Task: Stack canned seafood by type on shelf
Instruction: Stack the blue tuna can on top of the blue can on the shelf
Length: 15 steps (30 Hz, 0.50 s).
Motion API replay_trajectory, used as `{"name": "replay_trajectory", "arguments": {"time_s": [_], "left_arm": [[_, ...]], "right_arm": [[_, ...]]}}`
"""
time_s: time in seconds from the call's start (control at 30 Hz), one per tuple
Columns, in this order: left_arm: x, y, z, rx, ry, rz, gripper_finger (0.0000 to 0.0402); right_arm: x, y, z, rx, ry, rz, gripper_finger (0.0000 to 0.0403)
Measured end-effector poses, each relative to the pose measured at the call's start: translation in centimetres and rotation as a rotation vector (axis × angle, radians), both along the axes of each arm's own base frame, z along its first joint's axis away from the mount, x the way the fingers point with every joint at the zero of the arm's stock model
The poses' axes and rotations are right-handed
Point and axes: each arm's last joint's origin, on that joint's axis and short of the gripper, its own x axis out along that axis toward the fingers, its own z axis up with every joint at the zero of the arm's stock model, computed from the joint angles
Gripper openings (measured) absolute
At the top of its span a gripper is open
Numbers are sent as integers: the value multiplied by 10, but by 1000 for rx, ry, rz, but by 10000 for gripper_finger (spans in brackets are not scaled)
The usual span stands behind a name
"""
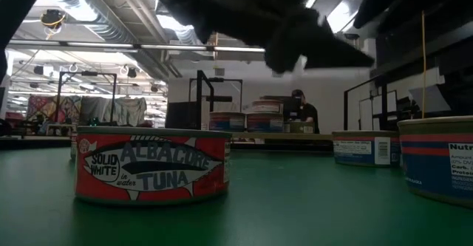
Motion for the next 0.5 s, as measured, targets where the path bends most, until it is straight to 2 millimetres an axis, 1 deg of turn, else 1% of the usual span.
{"name": "replay_trajectory", "arguments": {"time_s": [0.13,0.3,0.5], "left_arm": [[5,4,-11,41,35,-4,120],[6,7,-32,59,116,-9,120],[6,12,-42,125,156,-27,120]], "right_arm": [[0,-1,1,10,-6,-17,287],[0,0,0,16,0,-15,287],[0,0,0,18,-4,-15,287]]}}
